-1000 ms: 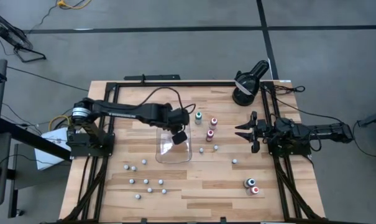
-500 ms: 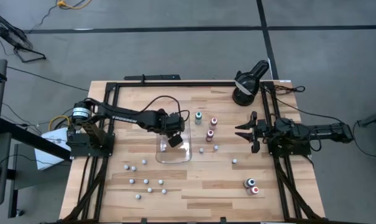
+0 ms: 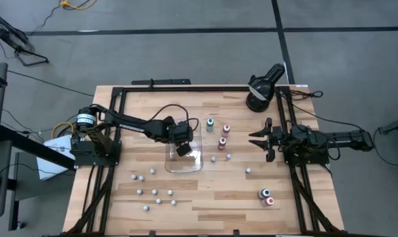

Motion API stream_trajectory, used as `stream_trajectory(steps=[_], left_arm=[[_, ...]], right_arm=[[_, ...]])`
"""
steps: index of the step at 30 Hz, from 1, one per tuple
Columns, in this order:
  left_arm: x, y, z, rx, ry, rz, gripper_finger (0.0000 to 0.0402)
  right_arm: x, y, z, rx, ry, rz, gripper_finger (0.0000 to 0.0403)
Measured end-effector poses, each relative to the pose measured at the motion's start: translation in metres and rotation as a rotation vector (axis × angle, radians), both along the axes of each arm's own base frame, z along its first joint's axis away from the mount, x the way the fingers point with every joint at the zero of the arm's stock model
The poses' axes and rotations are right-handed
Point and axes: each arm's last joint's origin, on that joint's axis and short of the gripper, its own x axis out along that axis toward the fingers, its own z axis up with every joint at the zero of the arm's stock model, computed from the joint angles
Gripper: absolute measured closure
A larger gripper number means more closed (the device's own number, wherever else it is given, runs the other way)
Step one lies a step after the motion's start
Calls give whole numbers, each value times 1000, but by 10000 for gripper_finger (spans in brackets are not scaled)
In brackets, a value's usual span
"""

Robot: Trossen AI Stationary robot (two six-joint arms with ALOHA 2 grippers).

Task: Pick & Place food coloring
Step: Put the top small black food coloring bottle into the transparent bin

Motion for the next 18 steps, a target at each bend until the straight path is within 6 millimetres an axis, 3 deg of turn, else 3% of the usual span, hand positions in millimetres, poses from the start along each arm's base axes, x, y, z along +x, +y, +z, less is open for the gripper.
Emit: stream_trajectory(steps=[9,18], left_arm=[[0,0,0,-1,8,-29,345],[0,0,0,-13,-7,5,302]], right_arm=[[0,0,0,0,0,0,290],[0,0,0,0,0,0,290]])
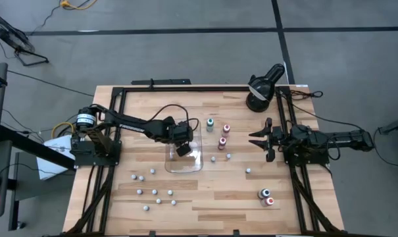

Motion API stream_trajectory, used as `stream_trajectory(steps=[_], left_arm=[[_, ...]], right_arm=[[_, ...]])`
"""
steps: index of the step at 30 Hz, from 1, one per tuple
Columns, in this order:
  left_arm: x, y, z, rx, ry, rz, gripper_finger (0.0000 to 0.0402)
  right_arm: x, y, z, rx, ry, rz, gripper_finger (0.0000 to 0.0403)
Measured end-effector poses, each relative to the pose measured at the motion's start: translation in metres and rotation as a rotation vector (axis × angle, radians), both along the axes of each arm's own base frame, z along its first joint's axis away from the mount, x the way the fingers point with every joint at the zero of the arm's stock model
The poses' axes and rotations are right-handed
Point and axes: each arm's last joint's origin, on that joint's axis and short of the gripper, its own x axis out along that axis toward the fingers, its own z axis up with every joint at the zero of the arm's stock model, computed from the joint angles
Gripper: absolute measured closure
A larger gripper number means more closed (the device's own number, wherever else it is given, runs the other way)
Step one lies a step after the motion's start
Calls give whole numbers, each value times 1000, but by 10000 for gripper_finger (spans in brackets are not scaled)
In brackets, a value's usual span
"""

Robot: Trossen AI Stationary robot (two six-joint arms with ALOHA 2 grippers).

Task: Pick & Place food coloring
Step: Put the top small black food coloring bottle into the transparent bin, then put the top small green food coloring bottle into the transparent bin

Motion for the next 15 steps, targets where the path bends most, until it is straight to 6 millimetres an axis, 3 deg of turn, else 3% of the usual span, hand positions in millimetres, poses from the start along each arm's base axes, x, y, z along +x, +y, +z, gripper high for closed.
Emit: stream_trajectory(steps=[15], left_arm=[[2,0,1,-24,-23,-8,295]], right_arm=[[0,0,0,0,0,0,290]])
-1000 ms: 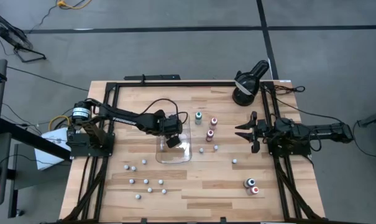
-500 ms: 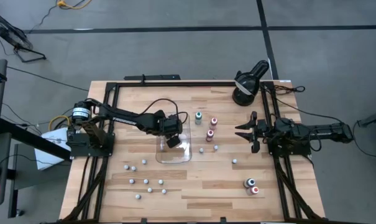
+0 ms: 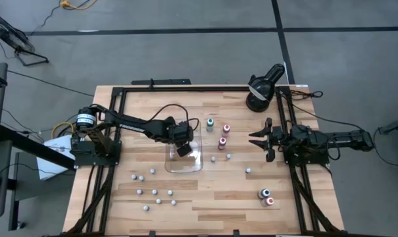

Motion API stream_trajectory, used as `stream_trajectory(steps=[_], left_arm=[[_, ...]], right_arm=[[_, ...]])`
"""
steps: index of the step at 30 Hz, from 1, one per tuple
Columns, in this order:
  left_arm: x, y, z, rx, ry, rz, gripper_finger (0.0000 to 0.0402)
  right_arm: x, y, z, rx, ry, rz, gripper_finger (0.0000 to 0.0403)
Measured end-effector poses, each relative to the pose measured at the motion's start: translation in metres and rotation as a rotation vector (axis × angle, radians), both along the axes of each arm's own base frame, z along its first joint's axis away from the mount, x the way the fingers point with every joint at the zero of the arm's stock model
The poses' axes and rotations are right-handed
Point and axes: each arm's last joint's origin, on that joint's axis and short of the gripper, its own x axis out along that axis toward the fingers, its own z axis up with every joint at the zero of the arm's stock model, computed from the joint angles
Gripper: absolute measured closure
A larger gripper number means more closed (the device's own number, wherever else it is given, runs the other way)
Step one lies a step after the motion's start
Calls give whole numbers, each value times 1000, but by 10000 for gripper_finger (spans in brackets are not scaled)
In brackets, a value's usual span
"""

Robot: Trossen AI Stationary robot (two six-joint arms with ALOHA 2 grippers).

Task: Pick & Place food coloring
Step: Put the top small green food coloring bottle into the transparent bin

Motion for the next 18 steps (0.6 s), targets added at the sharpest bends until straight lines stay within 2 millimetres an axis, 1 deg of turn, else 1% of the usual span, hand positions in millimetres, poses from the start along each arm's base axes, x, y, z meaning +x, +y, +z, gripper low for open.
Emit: stream_trajectory(steps=[10,18], left_arm=[[0,-1,0,-36,-3,-23,294],[8,-1,13,-13,-23,-80,294]], right_arm=[[0,0,0,0,0,0,290],[0,0,0,0,0,0,290]])
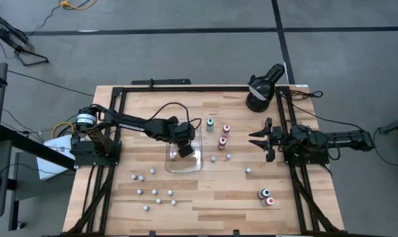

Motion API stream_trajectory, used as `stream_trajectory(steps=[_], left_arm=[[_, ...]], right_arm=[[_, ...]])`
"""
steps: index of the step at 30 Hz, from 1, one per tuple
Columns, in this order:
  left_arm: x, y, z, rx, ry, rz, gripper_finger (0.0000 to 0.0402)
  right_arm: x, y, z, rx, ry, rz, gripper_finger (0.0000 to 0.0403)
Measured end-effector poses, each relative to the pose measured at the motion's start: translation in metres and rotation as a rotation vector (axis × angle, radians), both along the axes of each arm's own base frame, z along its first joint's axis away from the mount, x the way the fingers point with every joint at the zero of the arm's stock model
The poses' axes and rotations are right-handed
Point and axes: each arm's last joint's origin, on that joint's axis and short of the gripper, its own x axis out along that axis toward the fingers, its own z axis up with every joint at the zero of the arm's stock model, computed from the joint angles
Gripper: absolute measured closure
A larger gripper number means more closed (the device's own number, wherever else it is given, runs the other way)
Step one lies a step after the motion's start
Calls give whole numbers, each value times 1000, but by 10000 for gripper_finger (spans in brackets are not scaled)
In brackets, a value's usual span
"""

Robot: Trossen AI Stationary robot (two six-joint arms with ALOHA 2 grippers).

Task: Pick & Place food coloring
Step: Put the top small green food coloring bottle into the transparent bin

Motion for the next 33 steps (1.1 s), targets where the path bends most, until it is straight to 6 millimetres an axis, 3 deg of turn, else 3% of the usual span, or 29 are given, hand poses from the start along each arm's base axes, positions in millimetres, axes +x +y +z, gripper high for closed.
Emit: stream_trajectory(steps=[12,22,28,33], left_arm=[[-13,-10,48,19,-140,-52,294],[-47,-38,100,142,-184,-477,294],[-70,-57,106,133,-73,-740,294],[-85,-72,105,39,-9,-839,294]], right_arm=[[0,0,0,0,0,0,290],[0,0,0,0,0,0,290],[0,0,0,0,0,0,290],[0,0,0,0,0,0,290]])
